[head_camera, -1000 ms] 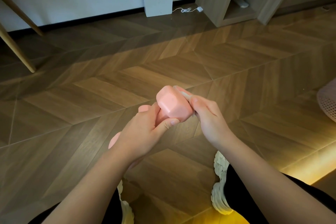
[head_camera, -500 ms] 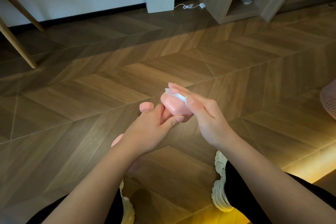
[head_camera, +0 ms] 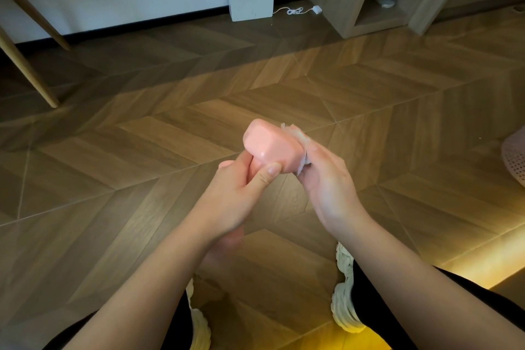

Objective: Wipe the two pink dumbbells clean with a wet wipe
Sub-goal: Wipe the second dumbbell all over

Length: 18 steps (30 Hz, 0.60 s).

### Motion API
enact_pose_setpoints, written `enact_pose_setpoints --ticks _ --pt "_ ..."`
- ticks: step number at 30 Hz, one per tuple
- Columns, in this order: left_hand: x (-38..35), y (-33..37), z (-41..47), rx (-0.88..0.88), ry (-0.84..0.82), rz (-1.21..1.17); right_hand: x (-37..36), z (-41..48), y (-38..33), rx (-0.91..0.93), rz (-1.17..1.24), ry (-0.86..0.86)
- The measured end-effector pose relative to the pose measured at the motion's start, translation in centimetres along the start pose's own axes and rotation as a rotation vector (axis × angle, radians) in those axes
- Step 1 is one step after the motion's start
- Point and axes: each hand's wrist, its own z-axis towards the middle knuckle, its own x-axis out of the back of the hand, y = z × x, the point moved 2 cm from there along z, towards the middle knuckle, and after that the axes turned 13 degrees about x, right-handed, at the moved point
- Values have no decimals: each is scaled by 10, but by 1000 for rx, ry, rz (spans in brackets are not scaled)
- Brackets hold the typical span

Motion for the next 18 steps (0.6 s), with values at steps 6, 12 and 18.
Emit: enact_pose_setpoints --ticks 6,12,18 --pt "9 -1 4 -144 -18 599 11 4 -6 -241 -164 -179" --pt "7 -5 6 -232 -61 887 20 3 1 -435 -294 -382" --pt "7 -9 2 -236 206 836 20 6 25 -584 -214 17"
